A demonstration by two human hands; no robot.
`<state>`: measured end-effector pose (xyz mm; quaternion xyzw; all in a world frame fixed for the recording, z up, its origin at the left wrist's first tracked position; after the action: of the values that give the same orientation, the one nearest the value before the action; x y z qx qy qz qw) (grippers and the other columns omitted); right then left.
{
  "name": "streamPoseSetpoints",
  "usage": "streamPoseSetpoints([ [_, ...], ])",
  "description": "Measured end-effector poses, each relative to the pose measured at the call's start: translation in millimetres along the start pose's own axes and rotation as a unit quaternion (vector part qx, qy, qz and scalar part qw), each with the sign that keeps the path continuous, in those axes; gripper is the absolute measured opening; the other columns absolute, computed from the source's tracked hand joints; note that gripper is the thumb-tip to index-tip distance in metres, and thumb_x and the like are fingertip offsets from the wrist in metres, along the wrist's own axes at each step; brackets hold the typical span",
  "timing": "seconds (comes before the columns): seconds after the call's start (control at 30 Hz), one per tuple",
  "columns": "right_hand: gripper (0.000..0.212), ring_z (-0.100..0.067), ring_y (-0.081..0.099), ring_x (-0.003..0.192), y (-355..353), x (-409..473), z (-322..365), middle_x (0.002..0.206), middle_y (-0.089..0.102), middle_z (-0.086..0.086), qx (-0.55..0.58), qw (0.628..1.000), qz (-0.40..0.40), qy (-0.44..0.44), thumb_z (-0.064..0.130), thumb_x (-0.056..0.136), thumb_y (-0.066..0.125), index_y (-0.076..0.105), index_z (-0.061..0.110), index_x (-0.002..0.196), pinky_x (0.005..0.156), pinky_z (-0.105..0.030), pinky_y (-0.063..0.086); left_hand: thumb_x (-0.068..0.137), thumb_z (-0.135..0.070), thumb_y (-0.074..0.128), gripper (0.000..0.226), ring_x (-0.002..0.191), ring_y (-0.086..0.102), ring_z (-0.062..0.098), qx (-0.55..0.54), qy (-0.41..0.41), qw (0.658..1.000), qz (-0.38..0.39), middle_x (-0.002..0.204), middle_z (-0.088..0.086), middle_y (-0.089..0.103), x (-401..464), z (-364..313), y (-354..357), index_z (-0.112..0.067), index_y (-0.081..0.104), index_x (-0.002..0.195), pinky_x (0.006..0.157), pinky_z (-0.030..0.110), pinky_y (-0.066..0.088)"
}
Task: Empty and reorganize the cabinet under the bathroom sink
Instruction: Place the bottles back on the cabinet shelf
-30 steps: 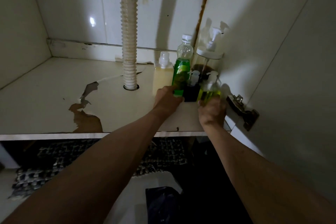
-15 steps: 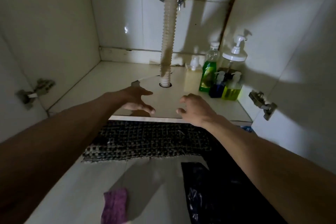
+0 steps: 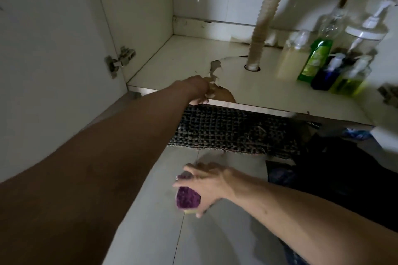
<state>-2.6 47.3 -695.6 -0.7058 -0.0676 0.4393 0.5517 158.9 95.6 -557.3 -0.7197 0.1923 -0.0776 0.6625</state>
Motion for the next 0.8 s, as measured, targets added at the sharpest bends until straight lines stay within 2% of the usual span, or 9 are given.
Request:
streamPoseSetpoints([
  [0.07, 0.102, -0.044, 0.047, 0.125, 13.2, 9.5, 13.3, 0.148, 0.027, -0.015, 0.05, 0.997, 0.009, 0.053, 0.069, 0.072, 0.073, 0.019, 0.034, 0.151, 0.099, -0.051, 0.045, 0.098, -0.029, 0.058, 0.041, 0.116, 0.056, 0.028, -0.01, -0.015, 1.0, 0.001, 0.126, 0.012, 0.059, -1.9, 0.7, -0.4, -0.014, 0.056, 0.136, 0.082, 0.025, 0.04],
  [0.13, 0.104, -0.044, 0.048, 0.121, 20.4, 18.4, 21.4, 0.144, 0.03, -0.018, 0.078, 0.993, 0.004, 0.089, 0.068, 0.07, 0.076, 0.018, 0.033, 0.149, 0.098, -0.053, 0.048, 0.097, -0.033, 0.058, 0.046, 0.121, 0.054, 0.028, -0.019, -0.013, 1.0, -0.004, 0.134, 0.013, 0.056, 2.8, 3.7, 2.4, -0.014, 0.054, 0.139, 0.091, 0.028, 0.043],
  [0.23, 0.116, -0.04, 0.04, 0.131, 21.6, 18.4, 21.0, 0.155, 0.017, -0.018, 0.052, 0.992, 0.078, 0.085, 0.048, 0.07, 0.086, 0.011, 0.031, 0.155, 0.104, -0.048, 0.043, 0.097, -0.035, 0.057, 0.049, 0.125, 0.05, 0.028, -0.025, -0.013, 0.999, -0.016, 0.14, 0.012, 0.052, 8.2, 6.0, 2.5, -0.014, 0.051, 0.142, 0.097, 0.029, 0.042],
  [0.33, 0.107, -0.036, 0.049, 0.121, 10.9, 12.8, 17.5, 0.147, 0.03, -0.02, 0.025, 0.993, 0.079, 0.083, 0.034, 0.07, 0.089, 0.021, 0.026, 0.153, 0.096, -0.045, 0.048, 0.099, -0.033, 0.055, 0.051, 0.131, 0.045, 0.027, -0.012, -0.001, 1.0, -0.008, 0.147, 0.011, 0.045, 12.5, 6.8, 2.3, -0.021, 0.044, 0.147, 0.102, 0.028, 0.038],
  [0.47, 0.103, -0.029, 0.058, 0.099, -22.3, -2.7, -9.9, 0.13, 0.056, -0.012, 0.083, 0.985, 0.036, 0.147, 0.058, 0.068, 0.081, 0.027, 0.021, 0.148, 0.076, -0.033, 0.048, 0.095, -0.033, 0.061, 0.053, 0.129, 0.047, 0.029, 0.058, 0.008, 0.998, 0.025, 0.146, 0.012, 0.046, 20.7, 9.9, 4.6, -0.019, 0.048, 0.144, 0.105, 0.031, 0.039],
  [0.57, 0.111, -0.021, 0.062, 0.085, -70.6, -39.4, -55.3, 0.136, 0.056, -0.009, 0.145, 0.964, 0.069, 0.212, 0.072, 0.067, 0.072, 0.018, 0.025, 0.153, 0.063, -0.028, 0.051, 0.09, -0.037, 0.067, 0.058, 0.13, 0.047, 0.029, 0.064, -0.003, 0.997, 0.033, 0.145, 0.011, 0.047, 27.4, 4.6, -0.6, -0.017, 0.05, 0.142, 0.107, 0.034, 0.04],
  [0.63, 0.108, -0.024, 0.07, 0.088, -101.0, -67.4, -87.6, 0.137, 0.054, -0.011, 0.174, 0.949, 0.076, 0.25, 0.075, 0.061, 0.073, 0.027, 0.031, 0.149, 0.072, -0.035, 0.062, 0.08, -0.052, 0.072, 0.075, 0.128, 0.049, 0.028, 0.061, -0.01, 0.997, 0.041, 0.143, 0.009, 0.05, 33.0, 0.5, -1.9, -0.017, 0.049, 0.142, 0.105, 0.038, 0.044],
  [0.7, 0.102, -0.03, 0.073, 0.09, -122.9, -97.1, -124.6, 0.134, 0.056, -0.016, 0.226, 0.928, 0.072, 0.288, 0.07, 0.06, 0.078, 0.035, 0.031, 0.144, 0.08, -0.041, 0.063, 0.071, -0.064, 0.073, 0.085, 0.121, 0.055, 0.028, 0.07, -0.021, 0.996, 0.044, 0.135, 0.008, 0.055, 39.7, -9.2, -2.2, -0.014, 0.053, 0.136, 0.097, 0.035, 0.048],
  [0.8, 0.086, -0.029, 0.07, 0.098, -142.2, -138.5, -183.3, 0.126, 0.059, -0.012, 0.291, 0.889, 0.022, 0.354, 0.059, 0.068, 0.082, 0.044, 0.023, 0.137, 0.086, -0.04, 0.061, 0.099, -0.047, 0.047, 0.061, 0.107, 0.06, 0.026, -0.006, -0.065, 0.989, 0.13, 0.139, 0.013, 0.053, 57.0, -26.9, 6.7, 0.0, 0.051, 0.136, 0.079, 0.024, 0.052],
])
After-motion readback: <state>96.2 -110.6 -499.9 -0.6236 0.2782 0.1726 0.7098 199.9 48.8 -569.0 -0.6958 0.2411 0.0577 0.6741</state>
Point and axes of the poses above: each hand's wrist, its own x-axis towards the middle knuckle, its own y-axis out of the palm, z = x × y, the point moved 4 cm from there along x, towards the middle knuckle
